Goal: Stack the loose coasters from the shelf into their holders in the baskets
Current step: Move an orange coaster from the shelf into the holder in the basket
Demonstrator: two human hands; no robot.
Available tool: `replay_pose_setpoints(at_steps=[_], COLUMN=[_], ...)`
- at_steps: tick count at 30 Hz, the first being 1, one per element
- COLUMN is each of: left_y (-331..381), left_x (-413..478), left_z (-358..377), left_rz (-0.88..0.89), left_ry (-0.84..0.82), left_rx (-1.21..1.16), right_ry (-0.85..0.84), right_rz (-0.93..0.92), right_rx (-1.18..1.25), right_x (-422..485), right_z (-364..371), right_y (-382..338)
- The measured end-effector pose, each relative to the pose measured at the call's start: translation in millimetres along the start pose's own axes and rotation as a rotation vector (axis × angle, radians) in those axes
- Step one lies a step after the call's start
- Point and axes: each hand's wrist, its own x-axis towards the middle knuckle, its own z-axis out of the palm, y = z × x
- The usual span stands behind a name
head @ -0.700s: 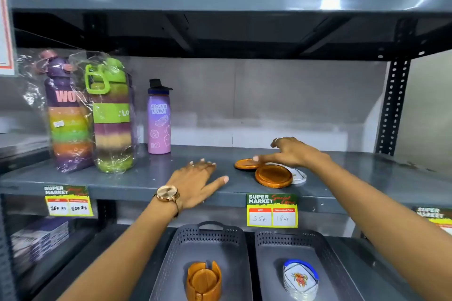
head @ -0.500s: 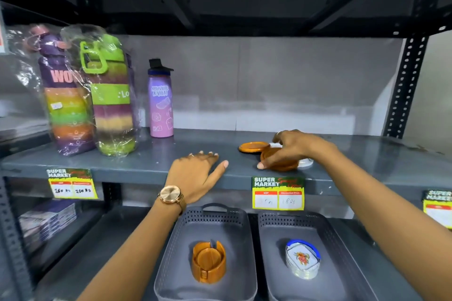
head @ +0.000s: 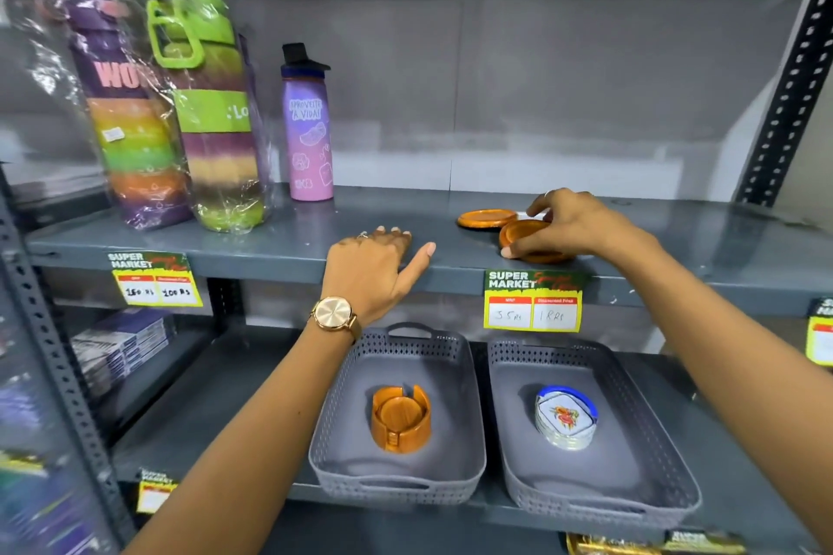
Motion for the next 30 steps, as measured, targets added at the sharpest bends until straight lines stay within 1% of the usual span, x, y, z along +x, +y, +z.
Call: replay_pose_setpoints(at_steps=[3,5,6,7,9,11,12,15,17,20,22,26,30], left_y=[-7,-13,-16,-19,-24,-27,-27,-26,-28,-30,-30,-31,-31], left_x=[-4,-6,-5,-6,-8,-8,-9,-10,-10,-11,-11,-11,-11], left_z=[-3,-3,-4,-3,-3,-2,1,6,10,17,20,25,28], left_rz=[0.013,0.031,0.044,0.059,0.09,0.093,0.097,0.095,0.081,0.065,0.067,0.07,0.075], left_ry=[0.037,0.075,0.099,0.127,0.188,0.219,0.241,0.285,0.301,0.338,0.384,0.445,0.461], left_rx=[0.045,0.065,0.058,0.051,0.049,0.057,0.066,0.057,0.04,0.034,0.038,0.052,0.055], right_ry=[0.182,0.289,0.311,0.305,0.24,0.115,0.049,-0.118,-0.182,-0.252,-0.294,-0.374,-0.424], right_rz=[-0.05,-0.142,-0.201,-0.264,-0.41,-0.518,-0.535,-0.476,-0.398,-0.268,-0.213,-0.155,-0.111], right_rx=[0.071,0.114,0.152,0.191,0.234,0.205,0.177,0.094,0.11,0.164,0.195,0.18,0.132], right_x=[-16,-36,-50,-66,-99,-124,-131,-122,-99,-63,-44,-19,-11], right_z=[-4,-9,-10,-6,13,52,73,136,172,218,247,295,318], right_y=[-7,-22,-32,-40,-52,-57,-57,-51,-42,-25,-18,-9,-8])
